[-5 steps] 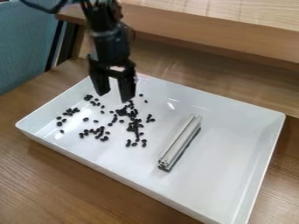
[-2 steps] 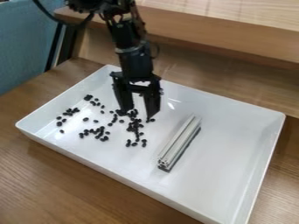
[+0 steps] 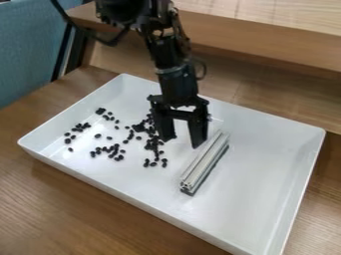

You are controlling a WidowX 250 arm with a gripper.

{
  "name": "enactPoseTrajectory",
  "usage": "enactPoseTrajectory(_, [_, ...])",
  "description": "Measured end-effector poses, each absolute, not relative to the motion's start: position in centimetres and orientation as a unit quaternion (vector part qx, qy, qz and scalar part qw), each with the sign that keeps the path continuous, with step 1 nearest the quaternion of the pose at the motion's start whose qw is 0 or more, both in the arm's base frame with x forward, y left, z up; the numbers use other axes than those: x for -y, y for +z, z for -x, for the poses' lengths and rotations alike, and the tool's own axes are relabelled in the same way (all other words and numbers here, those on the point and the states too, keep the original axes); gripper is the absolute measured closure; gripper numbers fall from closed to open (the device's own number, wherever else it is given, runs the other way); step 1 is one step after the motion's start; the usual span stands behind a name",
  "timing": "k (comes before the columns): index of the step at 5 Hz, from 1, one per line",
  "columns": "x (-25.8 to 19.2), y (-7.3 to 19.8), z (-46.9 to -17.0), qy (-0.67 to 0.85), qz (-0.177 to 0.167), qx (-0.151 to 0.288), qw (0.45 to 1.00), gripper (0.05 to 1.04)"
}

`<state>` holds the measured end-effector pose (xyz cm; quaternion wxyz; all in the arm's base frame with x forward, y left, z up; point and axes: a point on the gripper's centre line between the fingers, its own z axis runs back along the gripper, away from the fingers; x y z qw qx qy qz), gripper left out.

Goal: Sweep into pile

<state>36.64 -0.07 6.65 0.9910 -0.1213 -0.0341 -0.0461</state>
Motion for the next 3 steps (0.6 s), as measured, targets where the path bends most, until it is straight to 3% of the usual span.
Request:
enactPoseTrajectory(2, [2.34,6.48,-36.83,-0.050,0.132,0.041,0.989,0.082])
enactPoseTrajectory(3, [2.15,6.36,-36.57,-0.045,0.119,0.031,0.991,0.082])
